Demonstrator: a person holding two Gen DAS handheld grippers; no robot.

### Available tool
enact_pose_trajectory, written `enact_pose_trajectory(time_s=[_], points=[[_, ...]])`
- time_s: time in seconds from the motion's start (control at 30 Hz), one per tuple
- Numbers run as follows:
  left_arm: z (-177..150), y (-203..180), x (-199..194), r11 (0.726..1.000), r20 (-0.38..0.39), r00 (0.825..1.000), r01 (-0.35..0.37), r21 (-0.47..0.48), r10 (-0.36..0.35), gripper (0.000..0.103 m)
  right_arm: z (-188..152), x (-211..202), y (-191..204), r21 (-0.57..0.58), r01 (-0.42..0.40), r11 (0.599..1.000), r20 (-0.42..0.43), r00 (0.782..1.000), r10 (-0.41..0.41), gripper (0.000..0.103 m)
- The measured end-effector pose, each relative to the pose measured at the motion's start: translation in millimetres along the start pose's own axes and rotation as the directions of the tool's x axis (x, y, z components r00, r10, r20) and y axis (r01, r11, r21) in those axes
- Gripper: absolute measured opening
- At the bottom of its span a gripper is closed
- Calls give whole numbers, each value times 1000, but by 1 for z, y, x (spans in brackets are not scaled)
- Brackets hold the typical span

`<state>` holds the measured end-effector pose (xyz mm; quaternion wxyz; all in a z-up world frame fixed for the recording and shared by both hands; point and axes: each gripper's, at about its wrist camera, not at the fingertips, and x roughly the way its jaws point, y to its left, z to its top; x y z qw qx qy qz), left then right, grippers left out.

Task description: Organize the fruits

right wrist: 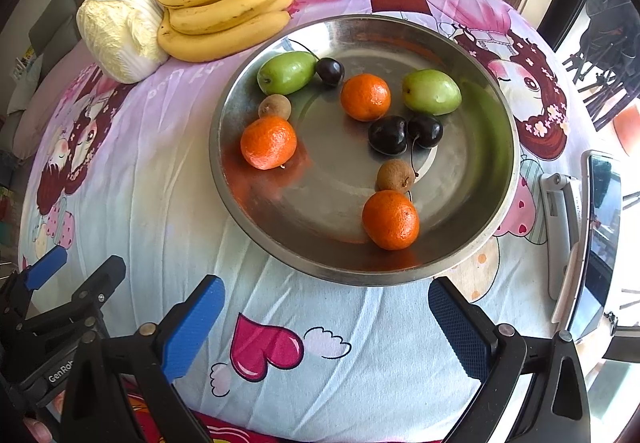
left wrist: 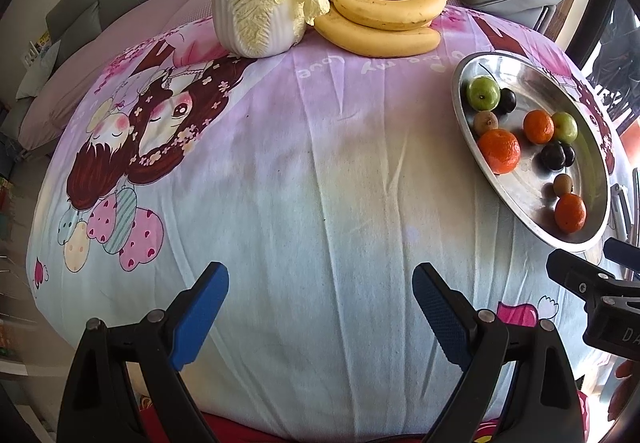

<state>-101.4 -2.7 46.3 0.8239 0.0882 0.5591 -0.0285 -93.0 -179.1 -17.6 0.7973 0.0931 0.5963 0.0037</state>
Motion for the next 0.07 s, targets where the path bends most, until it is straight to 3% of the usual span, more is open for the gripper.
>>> enact_pose_trajectory(time_s=[0.07], points=[[0, 1, 1, 1000, -5, 1000, 15, -3, -15, 93, 0, 0, 0, -1, 0, 1000, 1, 1000, 0, 103]])
